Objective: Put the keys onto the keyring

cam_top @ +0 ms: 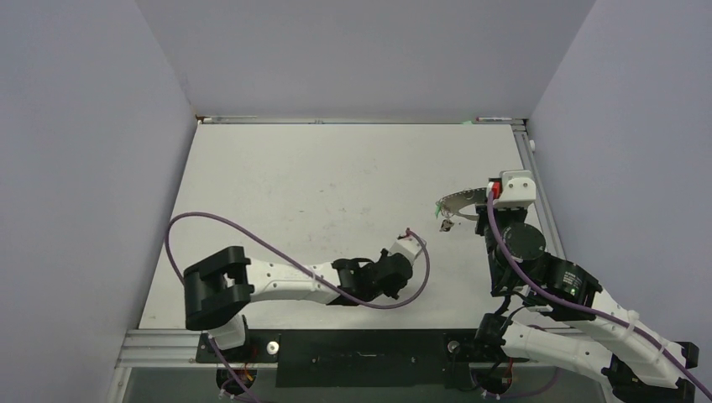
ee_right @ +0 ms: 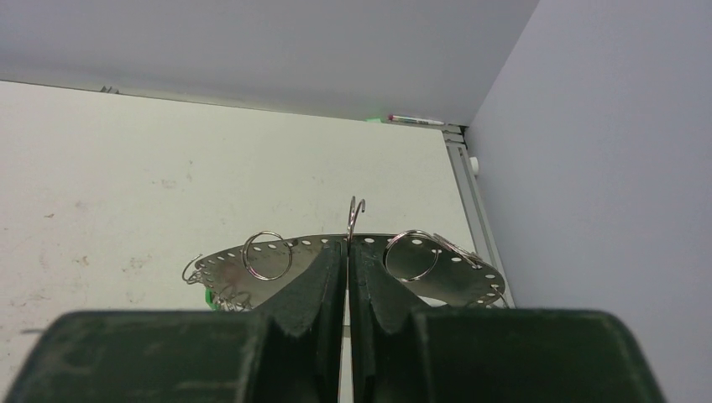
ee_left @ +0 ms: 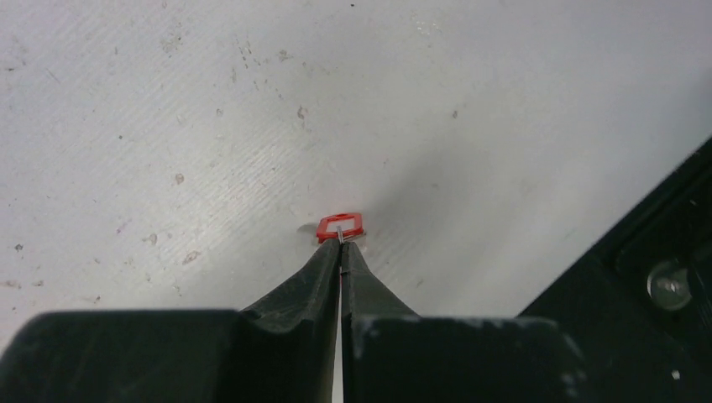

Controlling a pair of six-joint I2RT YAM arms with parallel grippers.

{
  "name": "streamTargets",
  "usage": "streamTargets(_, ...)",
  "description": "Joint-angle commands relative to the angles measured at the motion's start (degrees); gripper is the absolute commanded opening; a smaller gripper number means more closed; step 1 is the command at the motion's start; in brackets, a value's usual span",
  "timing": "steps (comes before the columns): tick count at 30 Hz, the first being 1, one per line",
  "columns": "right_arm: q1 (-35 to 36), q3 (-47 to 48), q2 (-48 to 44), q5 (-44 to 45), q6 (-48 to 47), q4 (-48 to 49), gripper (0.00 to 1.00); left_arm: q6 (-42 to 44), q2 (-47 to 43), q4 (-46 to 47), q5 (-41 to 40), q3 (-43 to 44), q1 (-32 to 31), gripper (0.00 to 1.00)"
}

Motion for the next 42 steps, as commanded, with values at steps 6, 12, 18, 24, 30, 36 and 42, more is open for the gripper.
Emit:
streamTargets(6,-0.37,-1.71,-0.54,-7.45,0.97,3.36,0.05,8.33,-18.71,11.68,12.01,-12.99,0.21,0.00)
streamTargets(12,-0.41,-4.31,-1.11,-12.71,0.97,5.35,0.05,11.64,-32.12,10.32,13.63,-17.75,0.31,0.00)
streamTargets(18,-0.35,-6.65,-1.09,-16.16,0.65,8.00,0.05,15.59,-46.31,8.50,11.40,-21.96,-0.03,0.00)
streamTargets(24,-0.35,-6.62,0.04,-22.06,0.96,8.39,0.05,17.82,-54.26,4.43,2.89,-21.33,-3.97,0.00)
streamTargets(30,-0.35,-8.49,-1.18,-28.86,0.46,10.77,0.05,22.72,-58.32,-5.82,1.02,-18.55,-4.01,0.00)
streamTargets(36,-0.35,-9.44,-0.27,-38.39,-1.24,11.92,0.05,35.20,-65.08,-7.49,3.82,-23.28,-4.00,0.00)
streamTargets(42,-0.26,-15.10,-2.72,-48.33,-1.92,20.51,0.05,43.96,-73.78,0.83,6.65,-31.61,-2.96,0.00)
